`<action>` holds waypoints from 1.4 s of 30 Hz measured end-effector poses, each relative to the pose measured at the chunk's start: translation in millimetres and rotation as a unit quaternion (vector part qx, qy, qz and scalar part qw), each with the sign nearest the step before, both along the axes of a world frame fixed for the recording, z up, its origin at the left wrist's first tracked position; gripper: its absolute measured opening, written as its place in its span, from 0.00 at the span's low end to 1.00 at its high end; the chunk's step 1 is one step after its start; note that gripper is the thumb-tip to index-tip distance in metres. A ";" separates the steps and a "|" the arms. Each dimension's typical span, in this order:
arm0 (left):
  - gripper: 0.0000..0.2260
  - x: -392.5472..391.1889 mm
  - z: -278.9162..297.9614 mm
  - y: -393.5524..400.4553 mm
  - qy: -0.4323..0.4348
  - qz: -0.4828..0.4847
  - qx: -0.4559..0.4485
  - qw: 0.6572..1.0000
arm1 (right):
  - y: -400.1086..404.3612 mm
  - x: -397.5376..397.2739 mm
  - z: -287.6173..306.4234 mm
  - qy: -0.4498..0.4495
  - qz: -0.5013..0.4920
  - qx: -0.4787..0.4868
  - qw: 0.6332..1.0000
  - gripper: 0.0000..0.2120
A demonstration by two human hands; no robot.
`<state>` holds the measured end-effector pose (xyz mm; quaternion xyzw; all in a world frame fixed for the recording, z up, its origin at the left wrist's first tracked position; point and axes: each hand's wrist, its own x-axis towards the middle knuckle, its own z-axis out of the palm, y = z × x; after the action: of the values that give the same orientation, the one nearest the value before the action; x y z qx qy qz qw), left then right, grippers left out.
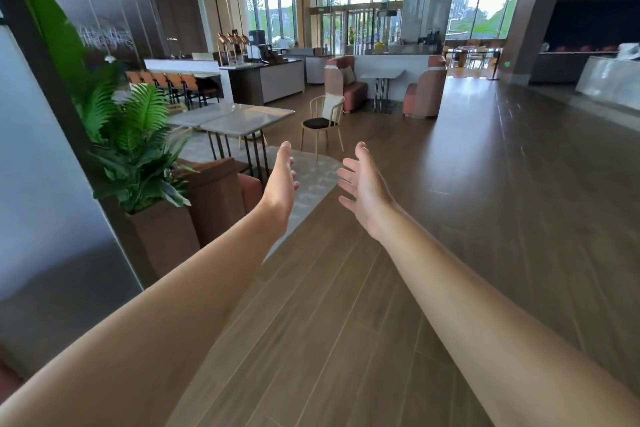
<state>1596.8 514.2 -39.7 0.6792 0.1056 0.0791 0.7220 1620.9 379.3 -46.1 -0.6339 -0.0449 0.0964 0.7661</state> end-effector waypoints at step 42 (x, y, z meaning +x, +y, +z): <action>0.29 786.2 -12.0 -82.2 0.036 -0.080 -0.067 0.994 | -86.5 745.3 -16.5 0.022 -0.117 0.007 0.993 0.33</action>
<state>2383.0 432.0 -51.7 0.6378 0.0818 -0.0111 0.7657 2366.3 292.8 -62.5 -0.6271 0.0459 0.0195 0.7774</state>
